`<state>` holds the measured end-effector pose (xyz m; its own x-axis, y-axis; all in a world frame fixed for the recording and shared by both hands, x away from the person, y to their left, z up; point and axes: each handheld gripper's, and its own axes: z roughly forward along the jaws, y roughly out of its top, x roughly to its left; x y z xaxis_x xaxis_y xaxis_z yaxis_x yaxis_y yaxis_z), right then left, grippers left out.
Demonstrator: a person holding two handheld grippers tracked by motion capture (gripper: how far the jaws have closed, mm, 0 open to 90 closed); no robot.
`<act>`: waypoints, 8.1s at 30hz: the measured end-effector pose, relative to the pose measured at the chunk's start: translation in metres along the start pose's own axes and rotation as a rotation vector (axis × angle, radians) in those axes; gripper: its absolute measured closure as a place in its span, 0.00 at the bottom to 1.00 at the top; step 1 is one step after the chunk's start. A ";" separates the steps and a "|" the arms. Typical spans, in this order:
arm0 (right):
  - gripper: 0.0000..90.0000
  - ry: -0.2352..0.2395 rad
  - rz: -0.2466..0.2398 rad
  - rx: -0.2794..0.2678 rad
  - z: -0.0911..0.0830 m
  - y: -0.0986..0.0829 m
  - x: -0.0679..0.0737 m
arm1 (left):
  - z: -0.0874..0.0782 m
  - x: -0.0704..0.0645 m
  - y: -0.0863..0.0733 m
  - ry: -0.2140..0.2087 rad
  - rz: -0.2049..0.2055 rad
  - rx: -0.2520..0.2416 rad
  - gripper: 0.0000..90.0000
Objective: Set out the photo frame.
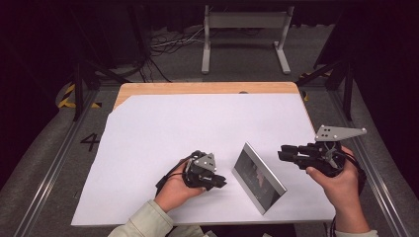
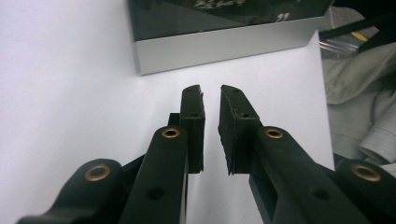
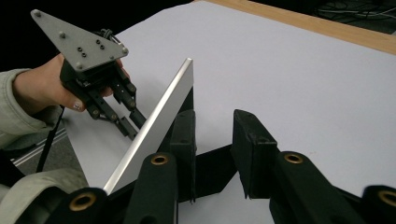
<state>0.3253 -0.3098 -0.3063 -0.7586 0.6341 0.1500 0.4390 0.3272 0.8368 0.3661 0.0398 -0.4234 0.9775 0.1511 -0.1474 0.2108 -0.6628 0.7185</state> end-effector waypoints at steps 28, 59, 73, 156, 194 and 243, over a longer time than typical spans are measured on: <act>0.66 -0.048 0.010 0.004 0.002 0.007 0.013 | -0.077 0.031 -0.041 0.226 -0.131 -0.119 0.79; 0.70 -0.023 0.130 0.243 0.021 0.039 0.037 | -0.089 0.038 -0.055 0.250 -0.174 -0.129 0.77; 0.69 0.002 0.152 0.304 0.042 0.026 0.039 | -0.088 0.038 -0.055 0.253 -0.177 -0.124 0.76; 0.93 -0.046 -0.026 0.459 0.070 0.068 0.036 | -0.099 0.029 -0.078 0.290 -0.247 -0.120 0.72; 0.93 0.182 -0.390 0.496 0.127 0.129 0.024 | -0.110 0.031 -0.093 0.309 -0.298 -0.141 0.71; 0.93 0.397 -0.554 0.535 0.163 0.108 -0.018 | -0.105 0.035 -0.091 0.292 -0.298 -0.132 0.71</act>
<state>0.4647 -0.1716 -0.3043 -0.9984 0.0265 0.0502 0.0480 0.8656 0.4983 0.3798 0.1819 -0.4225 0.8262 0.5348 -0.1768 0.4612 -0.4622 0.7574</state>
